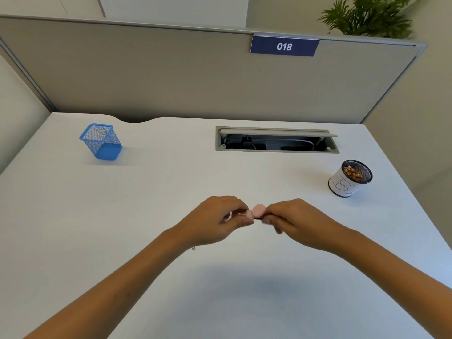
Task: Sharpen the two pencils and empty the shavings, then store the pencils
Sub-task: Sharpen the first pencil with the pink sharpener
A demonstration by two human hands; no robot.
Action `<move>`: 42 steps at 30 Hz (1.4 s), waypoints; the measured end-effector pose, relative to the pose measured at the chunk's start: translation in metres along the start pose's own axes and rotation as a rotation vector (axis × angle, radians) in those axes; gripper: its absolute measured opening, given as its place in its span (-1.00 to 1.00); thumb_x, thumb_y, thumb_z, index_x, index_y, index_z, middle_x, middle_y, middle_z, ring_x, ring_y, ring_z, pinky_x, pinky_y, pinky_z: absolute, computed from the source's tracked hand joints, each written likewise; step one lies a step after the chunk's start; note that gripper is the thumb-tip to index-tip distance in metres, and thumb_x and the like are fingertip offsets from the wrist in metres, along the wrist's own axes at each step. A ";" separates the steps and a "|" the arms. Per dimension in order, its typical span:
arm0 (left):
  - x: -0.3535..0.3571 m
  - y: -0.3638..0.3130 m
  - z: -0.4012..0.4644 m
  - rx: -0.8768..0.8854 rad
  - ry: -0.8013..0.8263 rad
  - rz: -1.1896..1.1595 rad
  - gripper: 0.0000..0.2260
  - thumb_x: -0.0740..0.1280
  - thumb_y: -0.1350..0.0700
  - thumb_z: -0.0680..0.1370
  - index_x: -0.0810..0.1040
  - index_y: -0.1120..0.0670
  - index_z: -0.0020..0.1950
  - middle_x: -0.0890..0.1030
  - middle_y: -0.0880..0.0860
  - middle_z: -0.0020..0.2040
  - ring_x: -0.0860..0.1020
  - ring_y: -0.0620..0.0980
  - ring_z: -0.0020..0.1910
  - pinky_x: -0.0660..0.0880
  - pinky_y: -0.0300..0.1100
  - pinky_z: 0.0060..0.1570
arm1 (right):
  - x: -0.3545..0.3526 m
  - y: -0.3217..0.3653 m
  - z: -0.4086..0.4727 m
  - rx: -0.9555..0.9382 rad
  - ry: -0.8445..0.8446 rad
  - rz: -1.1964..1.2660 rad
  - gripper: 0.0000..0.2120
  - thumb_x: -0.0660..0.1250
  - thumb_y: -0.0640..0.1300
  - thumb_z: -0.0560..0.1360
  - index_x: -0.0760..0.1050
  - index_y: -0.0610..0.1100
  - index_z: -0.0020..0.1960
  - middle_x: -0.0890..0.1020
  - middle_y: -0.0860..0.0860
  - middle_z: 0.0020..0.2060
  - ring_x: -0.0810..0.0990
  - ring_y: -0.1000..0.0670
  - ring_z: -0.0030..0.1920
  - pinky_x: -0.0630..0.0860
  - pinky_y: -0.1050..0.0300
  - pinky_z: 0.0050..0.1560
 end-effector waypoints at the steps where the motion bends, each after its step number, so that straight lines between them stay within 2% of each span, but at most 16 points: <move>1: -0.002 0.003 0.000 -0.081 0.043 -0.093 -0.77 0.28 -0.13 0.57 0.65 -0.03 0.00 0.64 -0.11 -0.17 0.52 -0.14 -0.23 0.39 -0.29 -0.25 | -0.001 -0.001 0.000 -0.017 0.003 -0.057 -0.78 0.21 0.06 0.57 0.52 0.02 0.14 0.61 0.17 -0.14 0.48 0.14 -0.20 0.49 0.11 -0.13; 2: -0.003 0.005 0.000 -0.166 0.084 -0.223 -0.76 0.27 -0.15 0.58 0.66 -0.05 -0.03 0.66 -0.12 -0.18 0.52 -0.17 -0.26 0.39 -0.29 -0.25 | -0.004 -0.001 -0.001 -0.065 -0.054 -0.149 -0.76 0.23 0.07 0.55 0.50 0.02 0.17 0.62 0.14 -0.08 0.51 0.10 -0.17 0.50 0.11 -0.15; 4: -0.006 0.008 -0.001 -0.302 0.179 -0.506 -0.70 0.25 -0.16 0.58 0.68 -0.01 -0.06 0.62 -0.11 -0.25 0.46 -0.13 -0.33 0.32 -0.26 -0.31 | -0.007 -0.002 -0.003 -0.227 -0.259 -0.336 -0.77 0.22 0.03 0.55 0.56 -0.04 0.06 0.64 0.05 -0.15 0.56 -0.03 -0.23 0.50 0.09 -0.32; 7: -0.005 0.008 -0.003 -0.333 0.264 -0.709 -0.66 0.21 -0.14 0.59 0.66 0.05 -0.08 0.50 -0.06 -0.34 0.32 -0.09 -0.41 0.17 -0.25 -0.39 | -0.008 0.002 -0.006 -0.330 -0.432 -0.368 -0.77 0.21 -0.04 0.54 0.61 -0.10 -0.10 0.62 0.02 -0.28 0.52 -0.08 -0.35 0.42 0.14 -0.41; 10: -0.001 0.010 -0.004 -0.293 0.178 -0.565 -0.70 0.24 -0.22 0.56 0.65 -0.06 -0.08 0.54 -0.04 -0.31 0.39 -0.07 -0.33 0.29 -0.21 -0.27 | -0.005 0.004 -0.004 -0.245 -0.408 -0.329 -0.74 0.17 0.00 0.53 0.60 -0.07 -0.15 0.60 0.06 -0.33 0.52 -0.04 -0.37 0.37 0.19 -0.40; 13: 0.003 0.016 -0.006 -0.198 0.063 -0.335 -0.81 0.30 -0.15 0.56 0.63 -0.08 -0.05 0.60 0.00 -0.22 0.44 -0.09 -0.28 0.33 -0.24 -0.22 | 0.002 0.002 -0.004 -0.107 -0.360 -0.230 -0.68 0.11 0.05 0.53 0.58 -0.04 -0.18 0.55 0.11 -0.38 0.50 0.00 -0.39 0.27 0.24 -0.45; 15: 0.001 0.016 -0.008 -0.108 0.021 -0.185 -0.83 0.33 -0.11 0.55 0.61 -0.06 -0.01 0.58 -0.08 -0.19 0.45 -0.11 -0.24 0.31 -0.35 -0.26 | 0.009 -0.002 -0.002 0.017 -0.236 -0.142 -0.68 0.08 0.03 0.58 0.57 -0.02 -0.14 0.51 0.15 -0.37 0.45 0.06 -0.36 0.28 0.21 -0.39; 17: -0.003 0.020 -0.009 -0.067 -0.021 -0.138 -0.85 0.34 -0.08 0.55 0.61 -0.04 0.00 0.58 -0.11 -0.16 0.47 -0.12 -0.19 0.33 -0.38 -0.23 | 0.010 -0.008 -0.003 0.122 -0.102 -0.072 -0.70 0.09 0.00 0.62 0.56 -0.02 -0.11 0.46 0.18 -0.40 0.40 0.12 -0.37 0.30 0.14 -0.32; 23: -0.016 0.036 -0.017 -0.176 -0.103 -0.322 -0.83 0.31 -0.09 0.56 0.64 -0.05 -0.04 0.66 -0.12 -0.08 0.45 -0.13 -0.26 0.34 -0.40 -0.24 | -0.004 -0.018 -0.015 0.177 -0.116 0.120 -0.75 0.15 -0.05 0.61 0.55 0.00 -0.16 0.48 0.13 -0.45 0.40 0.10 -0.40 0.36 0.10 -0.31; 26: -0.012 0.034 -0.016 -0.202 -0.103 -0.395 -0.79 0.30 -0.11 0.55 0.64 -0.02 -0.04 0.68 -0.14 -0.08 0.50 0.09 -0.19 0.34 -0.37 -0.25 | -0.001 -0.019 -0.015 0.177 -0.155 0.185 -0.76 0.18 -0.10 0.60 0.53 0.06 -0.18 0.52 0.19 -0.43 0.40 0.07 -0.40 0.37 0.10 -0.32; 27: -0.010 0.033 -0.015 -0.213 -0.098 -0.419 -0.77 0.29 -0.13 0.54 0.64 -0.02 -0.05 0.68 -0.13 -0.09 0.52 0.11 -0.17 0.37 -0.30 -0.21 | -0.001 -0.019 -0.014 0.175 -0.170 0.195 -0.77 0.19 -0.10 0.60 0.54 0.06 -0.18 0.53 0.25 -0.40 0.41 0.07 -0.39 0.37 0.11 -0.33; 30: -0.006 0.032 -0.013 -0.242 -0.077 -0.479 -0.78 0.29 -0.09 0.57 0.65 0.00 -0.04 0.69 -0.09 -0.07 0.57 0.00 -0.20 0.48 -0.09 -0.10 | -0.002 -0.020 -0.012 0.144 -0.234 0.196 -0.81 0.24 -0.12 0.57 0.56 0.03 -0.16 0.52 0.18 -0.42 0.47 0.07 -0.30 0.36 0.20 -0.34; 33: -0.006 0.030 -0.010 -0.257 -0.054 -0.567 -0.80 0.29 -0.07 0.59 0.67 -0.02 -0.07 0.70 -0.06 -0.06 0.56 -0.12 -0.24 0.50 -0.12 -0.05 | -0.005 -0.018 -0.011 0.072 -0.288 0.135 -0.90 0.31 -0.08 0.54 0.59 -0.01 -0.11 0.54 0.17 -0.35 0.49 0.06 -0.27 0.41 0.17 -0.29; 37: -0.010 0.025 -0.005 -0.272 -0.008 -0.634 -0.71 0.27 -0.18 0.55 0.68 -0.05 -0.11 0.62 0.15 -0.18 0.46 -0.04 -0.29 0.33 -0.23 -0.27 | -0.008 -0.015 -0.009 -0.026 -0.354 0.006 -0.90 0.33 0.00 0.50 0.59 0.01 -0.09 0.54 0.16 -0.31 0.48 0.09 -0.27 0.44 0.14 -0.22; 40: -0.011 0.023 -0.001 -0.270 0.029 -0.664 -0.70 0.25 -0.14 0.58 0.68 0.00 -0.11 0.56 0.12 -0.26 0.35 0.09 -0.30 0.23 -0.27 -0.37 | -0.011 -0.012 -0.008 -0.081 -0.393 -0.052 -0.87 0.33 0.03 0.48 0.59 0.00 -0.09 0.57 0.12 -0.29 0.50 0.06 -0.26 0.45 0.11 -0.23; 42: -0.010 0.022 0.001 -0.262 0.050 -0.683 -0.71 0.24 -0.05 0.62 0.68 0.06 -0.09 0.59 -0.01 -0.27 0.37 0.06 -0.31 0.23 -0.32 -0.40 | -0.012 -0.011 -0.007 -0.121 -0.413 -0.095 -0.85 0.33 0.03 0.48 0.60 -0.02 -0.08 0.60 0.10 -0.27 0.53 0.03 -0.24 0.47 0.06 -0.23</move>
Point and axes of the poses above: each hand's wrist, its own z-axis towards the middle knuckle, its own x-axis out of the palm, y = z × x, the point moved 2 cm from there along z, towards the middle knuckle
